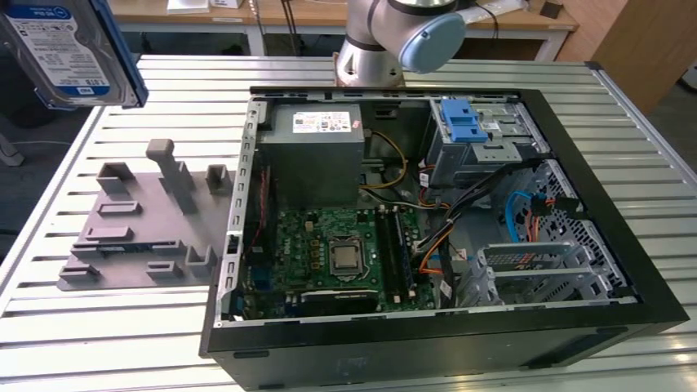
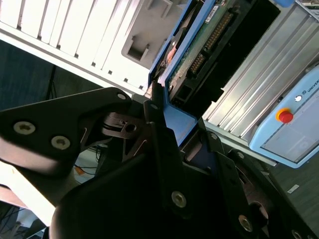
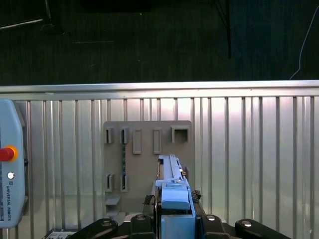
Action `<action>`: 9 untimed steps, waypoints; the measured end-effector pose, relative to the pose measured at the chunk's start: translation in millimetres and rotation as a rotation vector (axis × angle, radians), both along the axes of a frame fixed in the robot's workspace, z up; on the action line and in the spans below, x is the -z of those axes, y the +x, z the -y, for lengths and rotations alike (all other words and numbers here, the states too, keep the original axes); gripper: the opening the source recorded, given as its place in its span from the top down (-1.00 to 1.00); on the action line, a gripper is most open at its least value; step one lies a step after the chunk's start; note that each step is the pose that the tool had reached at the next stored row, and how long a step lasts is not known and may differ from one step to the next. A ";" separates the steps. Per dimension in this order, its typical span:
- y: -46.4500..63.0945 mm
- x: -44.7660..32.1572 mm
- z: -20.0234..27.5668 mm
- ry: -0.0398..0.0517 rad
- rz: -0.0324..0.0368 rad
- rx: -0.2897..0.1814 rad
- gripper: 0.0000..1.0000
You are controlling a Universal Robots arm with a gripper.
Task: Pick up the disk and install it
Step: 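Pick up the disk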
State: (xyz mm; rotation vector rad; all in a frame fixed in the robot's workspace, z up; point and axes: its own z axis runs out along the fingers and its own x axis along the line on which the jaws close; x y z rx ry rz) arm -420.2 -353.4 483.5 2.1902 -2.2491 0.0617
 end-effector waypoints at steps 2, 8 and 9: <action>0.9 0.0 0.5 -0.0001 -0.0001 0.000 0.27; 8.4 0.0 1.8 -0.0001 -0.0004 0.000 0.27; 10.0 0.0 2.0 0.0000 -0.0004 0.000 0.27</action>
